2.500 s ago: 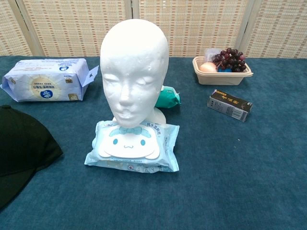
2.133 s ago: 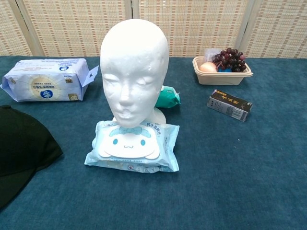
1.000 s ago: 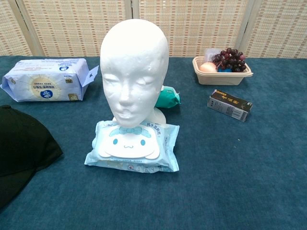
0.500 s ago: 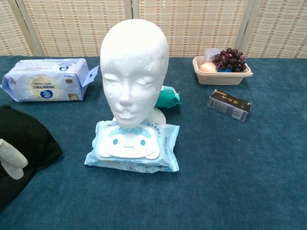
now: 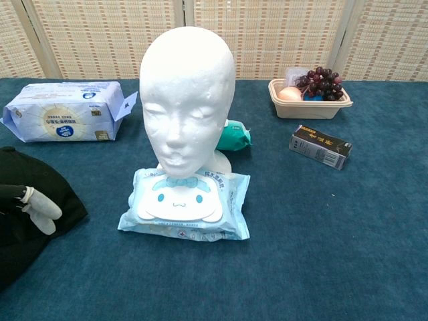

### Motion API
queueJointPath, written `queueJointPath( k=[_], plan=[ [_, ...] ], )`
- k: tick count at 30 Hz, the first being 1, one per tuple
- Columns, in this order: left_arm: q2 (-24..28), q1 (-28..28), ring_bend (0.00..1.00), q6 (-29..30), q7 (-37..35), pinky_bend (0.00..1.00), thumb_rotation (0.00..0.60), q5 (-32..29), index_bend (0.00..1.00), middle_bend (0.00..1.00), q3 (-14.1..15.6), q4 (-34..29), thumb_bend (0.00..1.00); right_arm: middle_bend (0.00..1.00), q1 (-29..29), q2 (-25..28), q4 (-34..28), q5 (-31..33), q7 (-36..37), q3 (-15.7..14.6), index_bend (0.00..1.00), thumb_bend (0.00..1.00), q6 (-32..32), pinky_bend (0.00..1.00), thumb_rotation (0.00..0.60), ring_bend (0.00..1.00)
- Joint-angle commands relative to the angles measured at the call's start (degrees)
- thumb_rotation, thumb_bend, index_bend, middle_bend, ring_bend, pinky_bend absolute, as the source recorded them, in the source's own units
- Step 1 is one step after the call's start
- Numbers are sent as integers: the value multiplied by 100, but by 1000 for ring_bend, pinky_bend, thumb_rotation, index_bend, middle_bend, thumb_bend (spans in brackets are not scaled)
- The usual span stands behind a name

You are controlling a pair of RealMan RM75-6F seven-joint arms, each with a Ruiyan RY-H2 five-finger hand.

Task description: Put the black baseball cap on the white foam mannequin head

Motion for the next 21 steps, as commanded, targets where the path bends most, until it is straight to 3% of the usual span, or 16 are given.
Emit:
queueJointPath(
  k=[1,21],
  plan=[
    [-72,-72,355,-134,-14,548,600,-202,250,302,-88,97,1000,202,-1,2,0,0,5,2,54,0,3,483,600,142],
    [-382,-166,339,-289,82,546,600,-1115,238,288,-513,716,1000,202,-2,7,-1,5,9,4,54,0,3,483,600,142]
  ],
)
